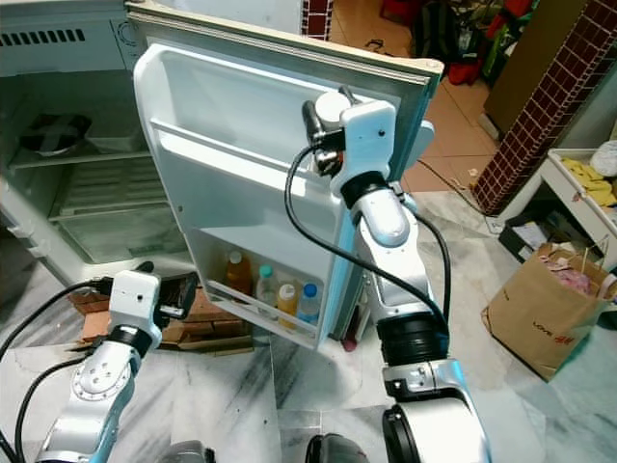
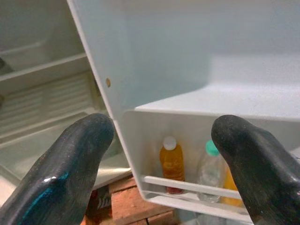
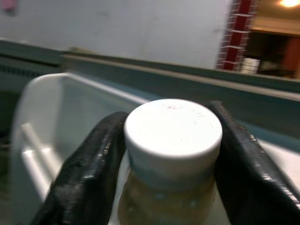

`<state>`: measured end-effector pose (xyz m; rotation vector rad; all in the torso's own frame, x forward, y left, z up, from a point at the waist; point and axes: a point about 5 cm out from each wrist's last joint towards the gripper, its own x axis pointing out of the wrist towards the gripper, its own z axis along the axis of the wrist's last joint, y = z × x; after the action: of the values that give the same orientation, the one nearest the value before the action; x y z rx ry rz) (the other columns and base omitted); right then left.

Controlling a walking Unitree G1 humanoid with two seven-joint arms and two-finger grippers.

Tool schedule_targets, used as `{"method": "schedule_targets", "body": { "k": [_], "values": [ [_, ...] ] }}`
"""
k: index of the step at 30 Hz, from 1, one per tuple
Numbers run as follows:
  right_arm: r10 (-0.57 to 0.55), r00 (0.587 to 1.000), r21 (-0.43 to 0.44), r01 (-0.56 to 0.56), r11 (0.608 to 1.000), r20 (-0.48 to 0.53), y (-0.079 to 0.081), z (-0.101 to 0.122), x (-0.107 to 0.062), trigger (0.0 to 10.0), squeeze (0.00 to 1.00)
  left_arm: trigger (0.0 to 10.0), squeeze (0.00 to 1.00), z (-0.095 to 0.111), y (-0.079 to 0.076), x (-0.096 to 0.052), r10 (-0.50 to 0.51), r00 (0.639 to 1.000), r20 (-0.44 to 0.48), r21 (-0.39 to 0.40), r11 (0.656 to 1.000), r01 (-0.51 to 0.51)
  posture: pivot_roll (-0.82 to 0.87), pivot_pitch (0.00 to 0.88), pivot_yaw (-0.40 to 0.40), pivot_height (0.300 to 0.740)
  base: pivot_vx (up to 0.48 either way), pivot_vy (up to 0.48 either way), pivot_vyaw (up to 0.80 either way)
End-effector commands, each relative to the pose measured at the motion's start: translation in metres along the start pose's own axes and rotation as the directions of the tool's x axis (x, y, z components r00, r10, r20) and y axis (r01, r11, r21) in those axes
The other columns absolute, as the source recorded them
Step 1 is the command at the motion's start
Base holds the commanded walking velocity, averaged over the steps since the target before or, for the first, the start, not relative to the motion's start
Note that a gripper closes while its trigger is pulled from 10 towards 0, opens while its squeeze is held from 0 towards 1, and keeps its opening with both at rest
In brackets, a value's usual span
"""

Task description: Restocking fridge

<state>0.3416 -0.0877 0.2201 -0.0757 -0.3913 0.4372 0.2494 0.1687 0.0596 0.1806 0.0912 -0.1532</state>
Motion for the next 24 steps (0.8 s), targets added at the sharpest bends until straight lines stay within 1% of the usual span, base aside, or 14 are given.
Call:
{"method": "schedule_targets", "body": {
  "k": [1,5,12,13,16,24],
  "values": [
    [0.056,0.997,0.020,-0.055,0.998,-0.054,0.0104,-0.0128,-0.0027,10.0,1.00,10.0,0.00,0.0009,-0.0017,0.0011,-0.003,1.000,-0.005,0.010,1.000,0.003,0.12,0.045,-0.047,0.740,0.000,0.000,0.00],
    [0.072,0.996,0.023,-0.071,0.997,-0.050,0.0121,-0.0130,-0.0031,10.0,1.00,10.0,0.00,0.0005,-0.0019,0.0013,-0.003,1.000,-0.006,0.009,1.000,0.003,0.12,0.046,-0.048,0.740,0.000,0.000,0.00],
    [0.085,0.996,-0.005,-0.085,0.996,-0.034,0.0120,-0.0112,-0.0038,10.0,1.00,10.0,0.00,-0.0009,-0.0025,0.0022,-0.003,1.000,-0.011,0.011,1.000,0.003,0.12,0.044,-0.049,0.740,0.000,0.000,0.00],
    [0.073,0.997,-0.019,-0.073,0.997,-0.032,0.0100,-0.0107,-0.0035,10.0,1.00,10.0,0.00,-0.0007,-0.0026,0.0026,-0.004,1.000,-0.010,0.011,1.000,0.004,0.12,0.044,-0.050,0.740,0.000,0.000,0.00],
    [0.055,0.998,-0.028,-0.056,0.998,-0.032,0.0075,-0.0109,-0.0035,10.0,1.00,10.0,0.00,-0.0006,-0.0024,0.0027,-0.003,1.000,-0.009,0.012,1.000,0.003,0.12,0.045,-0.049,0.740,0.000,0.000,0.00],
    [0.029,0.999,-0.029,-0.029,0.999,-0.017,0.0044,-0.0097,-0.0048,10.0,1.00,10.0,0.00,-0.0005,-0.0026,0.0023,-0.004,1.000,-0.010,0.014,1.000,0.004,0.11,0.048,-0.046,0.740,0.000,0.000,0.00]
  ]
}}
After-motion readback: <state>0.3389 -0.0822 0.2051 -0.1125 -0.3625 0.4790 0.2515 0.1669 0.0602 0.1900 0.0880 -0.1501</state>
